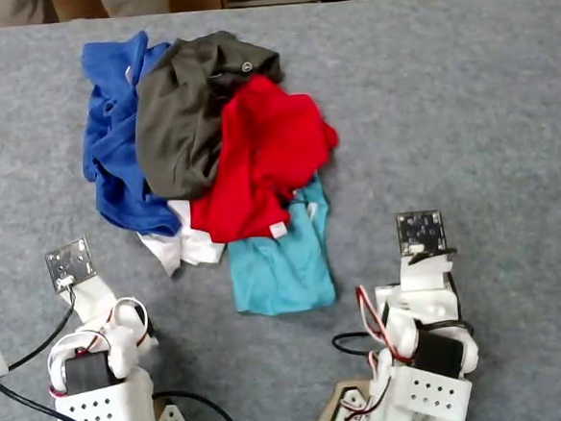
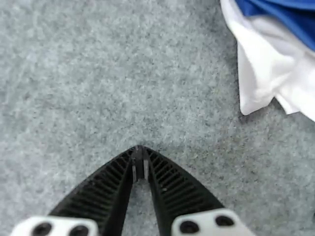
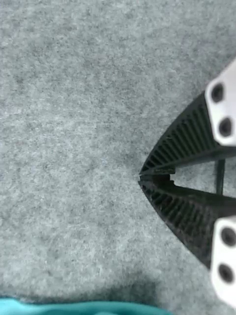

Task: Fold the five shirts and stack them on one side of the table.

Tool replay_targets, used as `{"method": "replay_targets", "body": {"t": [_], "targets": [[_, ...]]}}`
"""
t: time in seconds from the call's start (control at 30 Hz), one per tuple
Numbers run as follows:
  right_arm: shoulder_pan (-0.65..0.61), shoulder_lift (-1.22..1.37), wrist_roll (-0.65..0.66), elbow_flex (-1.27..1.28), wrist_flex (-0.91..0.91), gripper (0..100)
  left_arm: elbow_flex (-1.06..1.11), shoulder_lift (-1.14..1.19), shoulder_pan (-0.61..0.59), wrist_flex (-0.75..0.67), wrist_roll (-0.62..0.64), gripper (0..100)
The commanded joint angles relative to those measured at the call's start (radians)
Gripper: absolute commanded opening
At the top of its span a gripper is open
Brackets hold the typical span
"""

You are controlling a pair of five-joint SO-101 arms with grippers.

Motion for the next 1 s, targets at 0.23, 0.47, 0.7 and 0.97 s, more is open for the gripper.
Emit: {"method": "replay_targets", "body": {"t": [0.23,0.47,0.7,0.97], "targets": [[0.012,-0.093,-0.006,-0.001,0.008,0.5,0.008,-0.068,-0.009,0.003,0.009,2],[0.012,-0.093,-0.006,-0.001,0.008,0.5,0.008,-0.068,-0.009,0.003,0.009,2],[0.012,-0.093,-0.006,-0.001,0.008,0.5,0.008,-0.068,-0.005,0.003,0.009,2],[0.012,-0.093,-0.006,-0.001,0.008,0.5,0.008,-0.070,0.028,0.003,0.008,2]]}}
